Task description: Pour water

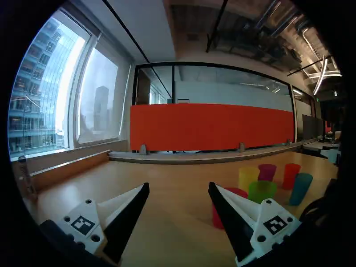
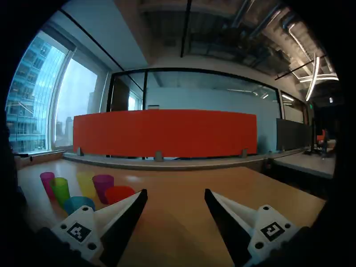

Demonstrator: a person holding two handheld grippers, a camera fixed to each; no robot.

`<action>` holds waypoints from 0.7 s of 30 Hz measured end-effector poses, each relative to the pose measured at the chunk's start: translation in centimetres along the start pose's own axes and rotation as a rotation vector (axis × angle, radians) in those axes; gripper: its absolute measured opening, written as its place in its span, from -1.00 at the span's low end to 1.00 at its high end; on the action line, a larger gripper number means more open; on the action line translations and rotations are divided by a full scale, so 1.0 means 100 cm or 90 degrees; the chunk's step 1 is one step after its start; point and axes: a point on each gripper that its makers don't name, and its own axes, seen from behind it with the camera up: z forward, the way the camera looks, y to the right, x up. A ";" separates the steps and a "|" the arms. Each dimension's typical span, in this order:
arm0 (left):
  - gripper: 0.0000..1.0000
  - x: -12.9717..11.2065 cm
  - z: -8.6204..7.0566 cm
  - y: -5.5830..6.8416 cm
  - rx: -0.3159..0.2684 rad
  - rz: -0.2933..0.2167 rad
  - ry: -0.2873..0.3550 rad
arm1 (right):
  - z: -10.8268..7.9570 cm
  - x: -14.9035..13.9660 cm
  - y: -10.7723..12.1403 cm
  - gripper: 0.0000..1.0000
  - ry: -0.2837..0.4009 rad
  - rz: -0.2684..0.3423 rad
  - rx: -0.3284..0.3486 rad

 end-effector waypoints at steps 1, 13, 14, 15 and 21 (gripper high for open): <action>0.98 0.000 0.000 0.000 0.001 0.000 -0.001 | 0.001 -0.003 0.000 0.99 -0.002 0.000 0.000; 0.98 0.032 0.001 0.003 -0.008 0.004 0.006 | 0.001 0.005 -0.001 0.99 -0.012 0.000 0.012; 0.98 0.035 0.001 0.002 -0.007 0.005 0.003 | 0.001 0.009 -0.002 0.99 -0.011 -0.002 0.015; 0.98 0.037 0.001 0.001 -0.006 0.006 0.000 | 0.001 0.012 -0.002 0.99 -0.012 -0.004 0.017; 0.97 0.057 0.004 -0.006 0.001 0.011 -0.009 | 0.002 0.034 -0.004 0.99 -0.020 -0.016 0.024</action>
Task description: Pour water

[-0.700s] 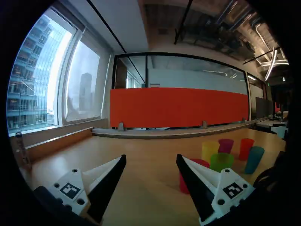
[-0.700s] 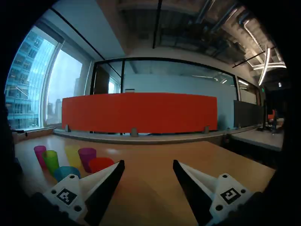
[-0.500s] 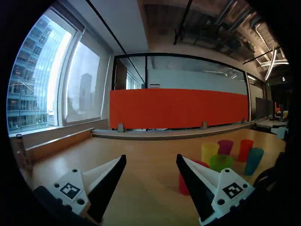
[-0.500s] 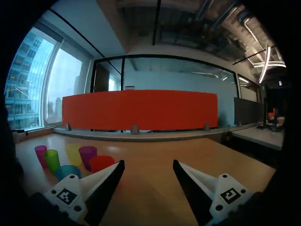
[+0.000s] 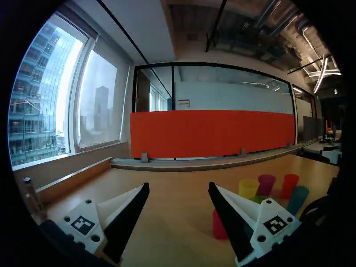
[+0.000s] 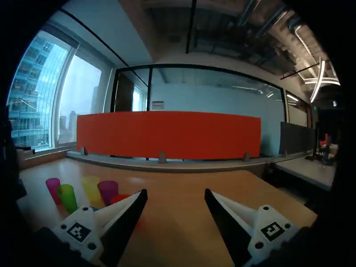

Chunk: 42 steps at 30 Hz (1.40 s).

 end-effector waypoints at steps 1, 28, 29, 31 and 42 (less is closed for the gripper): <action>0.97 0.004 0.000 -0.001 0.000 0.000 -0.001 | 0.000 0.005 0.000 0.99 0.000 0.000 0.002; 0.98 0.124 0.005 0.020 -0.086 -0.020 -0.002 | 0.007 0.115 -0.009 0.99 -0.011 0.007 0.059; 0.98 0.129 0.005 0.020 -0.088 -0.021 0.000 | 0.007 0.119 -0.010 0.99 -0.011 0.004 0.060; 0.98 0.136 0.005 0.021 -0.091 -0.020 0.000 | 0.008 0.126 -0.010 0.99 -0.011 -0.002 0.060; 0.98 0.167 0.007 0.026 -0.107 -0.013 -0.001 | 0.011 0.155 -0.008 0.99 -0.009 -0.014 0.051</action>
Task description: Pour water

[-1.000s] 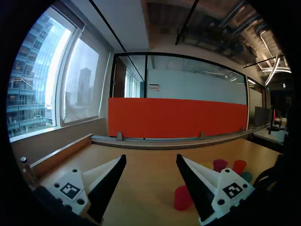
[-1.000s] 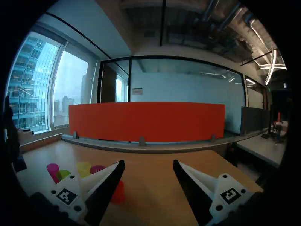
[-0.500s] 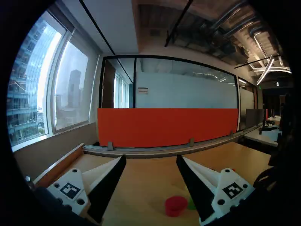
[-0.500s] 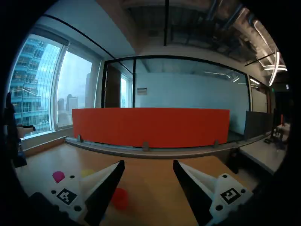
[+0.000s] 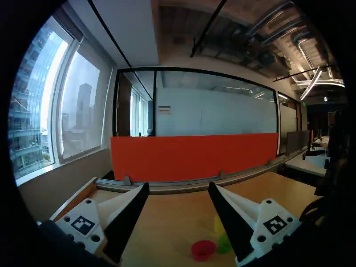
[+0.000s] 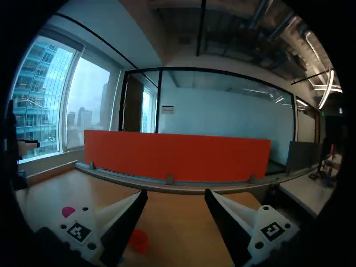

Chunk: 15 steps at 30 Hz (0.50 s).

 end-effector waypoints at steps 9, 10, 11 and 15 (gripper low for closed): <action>0.98 0.015 0.004 0.000 -0.010 0.007 -0.002 | 0.001 0.008 -0.005 0.99 0.004 0.017 0.022; 0.98 0.015 0.004 0.001 -0.013 0.008 -0.003 | 0.000 0.009 -0.006 1.00 0.005 0.016 0.025; 0.98 0.014 0.005 0.002 -0.017 0.010 -0.005 | 0.000 0.009 -0.007 0.99 0.007 0.016 0.028; 0.98 0.011 0.006 0.008 -0.041 0.013 -0.010 | 0.000 0.012 -0.015 0.99 0.015 0.007 0.054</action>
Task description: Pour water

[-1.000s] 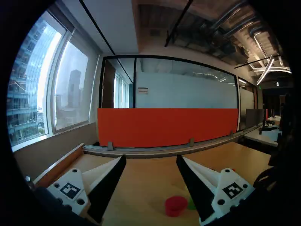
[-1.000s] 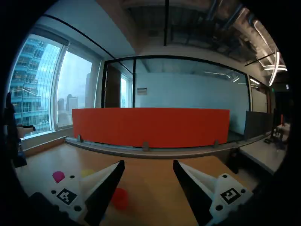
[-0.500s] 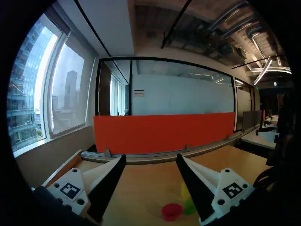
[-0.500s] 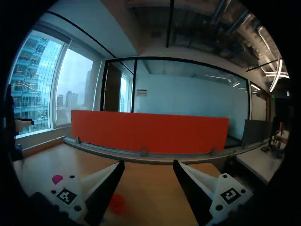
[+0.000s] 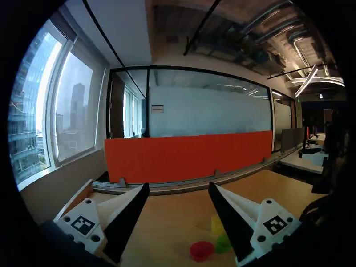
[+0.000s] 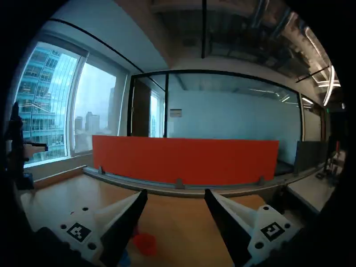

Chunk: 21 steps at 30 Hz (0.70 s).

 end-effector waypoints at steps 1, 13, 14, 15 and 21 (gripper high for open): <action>0.98 0.000 0.000 0.002 -0.009 0.000 0.000 | 0.000 0.001 -0.003 0.99 0.002 -0.004 0.010; 0.98 -0.006 -0.001 0.028 -0.102 0.001 -0.013 | -0.012 0.018 -0.043 0.99 0.023 -0.047 0.120; 0.98 -0.005 -0.001 0.029 -0.109 0.002 -0.013 | -0.013 0.021 -0.046 0.99 0.025 -0.046 0.129; 0.98 -0.005 -0.002 0.031 -0.116 0.005 -0.013 | -0.014 0.023 -0.050 1.00 0.027 -0.046 0.138; 0.98 -0.013 -0.002 0.047 -0.162 0.036 -0.025 | -0.023 0.033 -0.068 0.99 0.033 -0.044 0.189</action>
